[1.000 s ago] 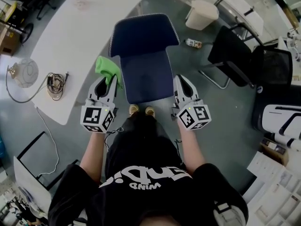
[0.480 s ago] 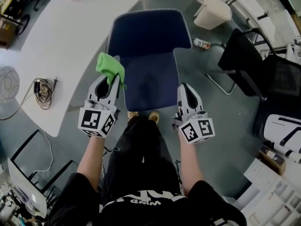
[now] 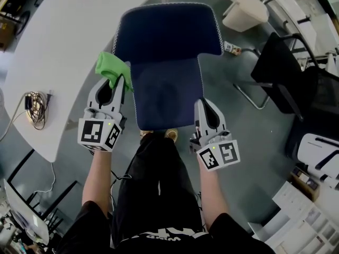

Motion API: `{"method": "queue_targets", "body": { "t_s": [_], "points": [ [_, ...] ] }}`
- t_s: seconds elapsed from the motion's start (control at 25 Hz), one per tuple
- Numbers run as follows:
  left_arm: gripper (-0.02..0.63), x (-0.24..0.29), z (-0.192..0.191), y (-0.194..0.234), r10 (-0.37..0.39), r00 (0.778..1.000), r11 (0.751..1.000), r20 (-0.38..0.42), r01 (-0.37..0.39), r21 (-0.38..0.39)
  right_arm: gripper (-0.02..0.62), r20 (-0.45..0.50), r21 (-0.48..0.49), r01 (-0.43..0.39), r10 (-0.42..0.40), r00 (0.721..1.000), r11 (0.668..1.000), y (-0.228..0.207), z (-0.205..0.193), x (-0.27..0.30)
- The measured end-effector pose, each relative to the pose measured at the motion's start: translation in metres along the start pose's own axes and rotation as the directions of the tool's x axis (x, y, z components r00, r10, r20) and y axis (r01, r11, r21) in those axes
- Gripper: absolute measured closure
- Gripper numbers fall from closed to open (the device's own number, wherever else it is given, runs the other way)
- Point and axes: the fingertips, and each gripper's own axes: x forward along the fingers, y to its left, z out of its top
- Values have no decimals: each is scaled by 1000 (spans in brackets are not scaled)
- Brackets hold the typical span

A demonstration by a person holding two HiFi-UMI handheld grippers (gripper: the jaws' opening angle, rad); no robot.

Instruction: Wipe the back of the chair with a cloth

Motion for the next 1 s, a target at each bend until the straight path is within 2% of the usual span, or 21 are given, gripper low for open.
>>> {"method": "queue_targets", "body": {
  "t_s": [0.16,0.36,0.48,0.6,0.76,1.0],
  "points": [
    [541,22,-2,17,16,1000,999,3,-16,36,598,-34,-17,-24,24,999,1000,-2,-10,4],
    [541,51,-10,40,33,999,999,-14,-33,21,598,-42,-10,-9,8,999,1000,-17,-13,7],
    [541,66,-16,50,35,999,997,-35,-32,67,598,-42,0,3,-3,999,1000,-22,-14,10],
    [541,85,-21,52,22,998,993,-61,-15,115,598,-49,7,10,-10,999,1000,-27,-19,10],
    [541,109,-29,49,3,996,991,-84,8,131,598,-56,28,36,-34,998,999,-37,-28,7],
    [541,147,-35,22,-76,992,984,-105,92,154,598,-61,49,64,-61,996,997,-43,-38,5]
  ]
}}
